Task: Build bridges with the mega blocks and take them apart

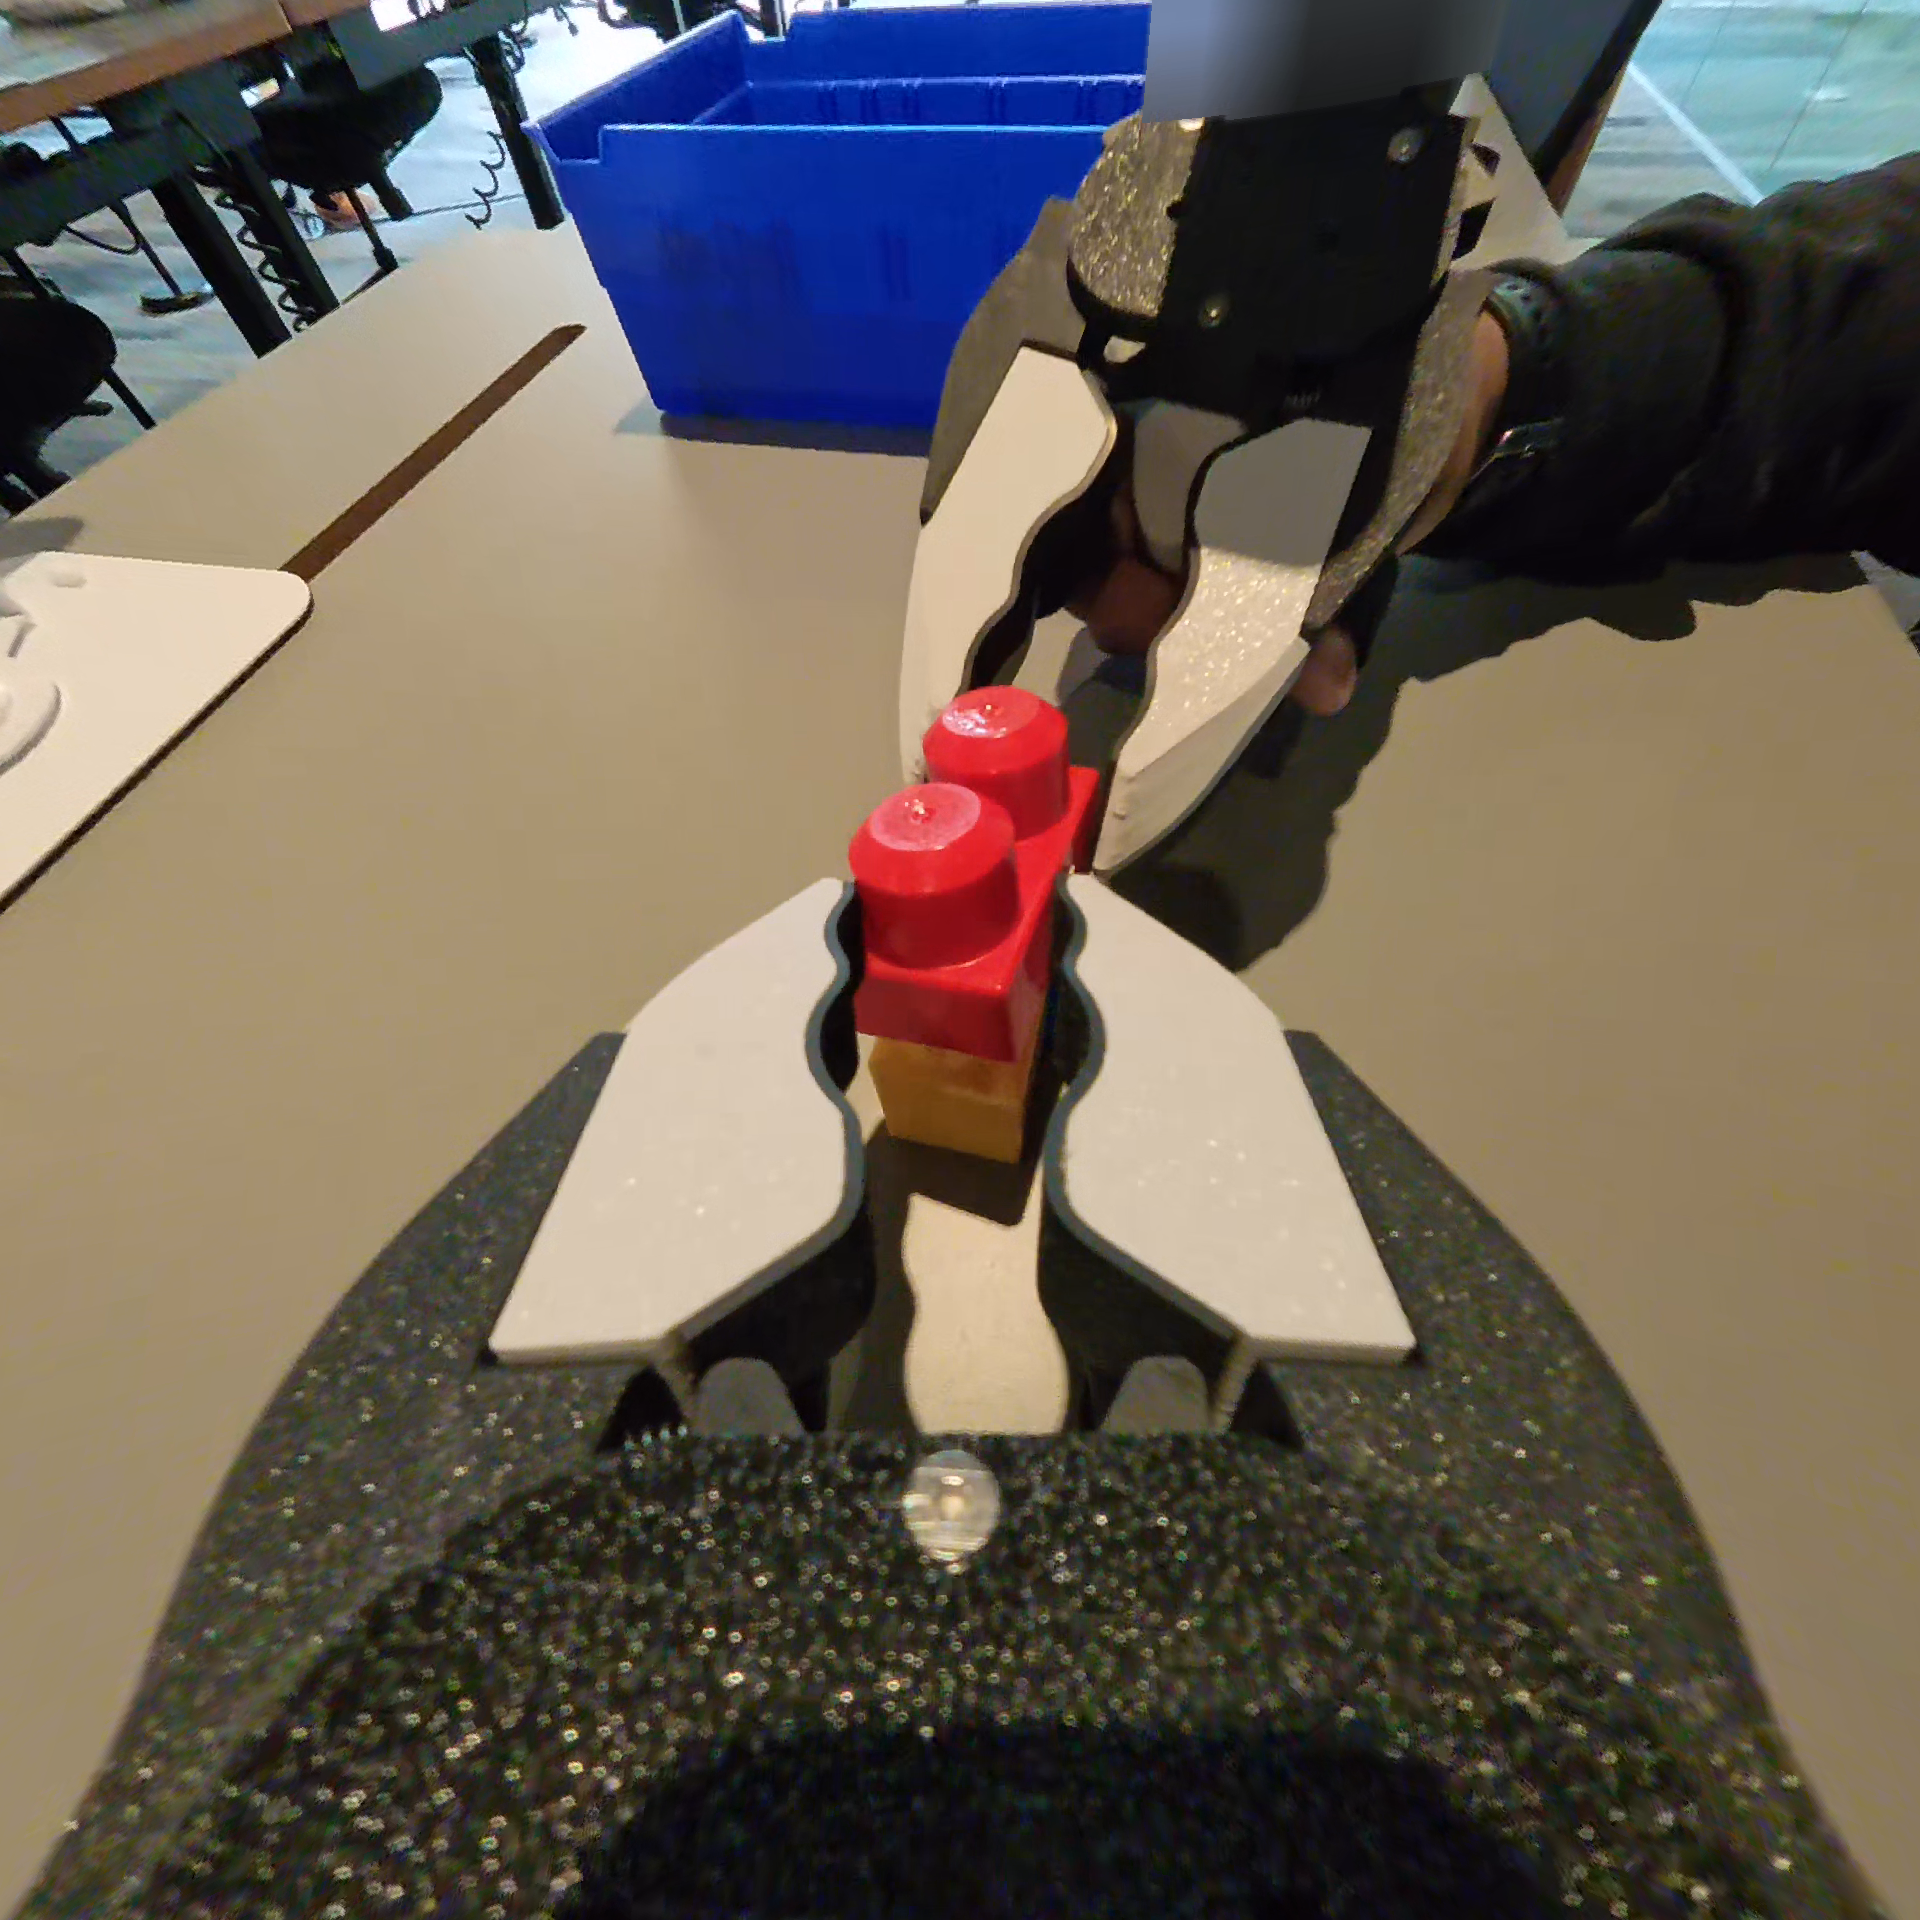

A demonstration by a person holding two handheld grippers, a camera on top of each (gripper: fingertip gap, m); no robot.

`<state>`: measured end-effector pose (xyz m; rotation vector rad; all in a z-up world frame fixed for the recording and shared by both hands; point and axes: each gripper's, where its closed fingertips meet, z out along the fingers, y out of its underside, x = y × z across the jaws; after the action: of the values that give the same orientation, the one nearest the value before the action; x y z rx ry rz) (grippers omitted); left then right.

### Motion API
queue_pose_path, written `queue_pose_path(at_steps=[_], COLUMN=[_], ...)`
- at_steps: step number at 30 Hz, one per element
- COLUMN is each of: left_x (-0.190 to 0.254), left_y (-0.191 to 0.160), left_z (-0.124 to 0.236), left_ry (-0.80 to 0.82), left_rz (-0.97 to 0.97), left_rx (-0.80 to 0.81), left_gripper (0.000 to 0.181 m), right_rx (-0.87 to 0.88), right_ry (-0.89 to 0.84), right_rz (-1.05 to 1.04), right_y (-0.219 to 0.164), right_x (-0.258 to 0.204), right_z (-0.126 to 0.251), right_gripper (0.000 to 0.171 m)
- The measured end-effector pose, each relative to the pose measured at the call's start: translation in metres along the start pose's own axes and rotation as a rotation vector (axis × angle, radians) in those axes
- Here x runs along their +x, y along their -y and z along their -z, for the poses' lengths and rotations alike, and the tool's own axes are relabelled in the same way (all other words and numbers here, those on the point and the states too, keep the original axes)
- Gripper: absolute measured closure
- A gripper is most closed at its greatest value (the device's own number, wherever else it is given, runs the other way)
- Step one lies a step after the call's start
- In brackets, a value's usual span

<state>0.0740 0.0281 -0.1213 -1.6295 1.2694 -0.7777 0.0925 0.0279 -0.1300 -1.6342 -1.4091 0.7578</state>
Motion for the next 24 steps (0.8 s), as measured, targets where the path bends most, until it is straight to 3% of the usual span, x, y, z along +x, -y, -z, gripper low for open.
queue_pose_path(at_steps=[14,24], left_x=[0.000,0.000], left_y=[-0.005,-0.005], left_z=[0.000,0.001], left_ry=[0.009,0.032], left_rz=[-0.018,-0.018], left_rx=[-0.009,-0.055], left_gripper=[0.148,0.148], right_rx=[0.004,0.157], right_ry=[0.005,0.037], right_rz=[0.033,-0.018], right_y=[-0.002,0.015], right_x=[0.002,0.004], right_z=[0.006,0.017], right_gripper=[0.134,0.145])
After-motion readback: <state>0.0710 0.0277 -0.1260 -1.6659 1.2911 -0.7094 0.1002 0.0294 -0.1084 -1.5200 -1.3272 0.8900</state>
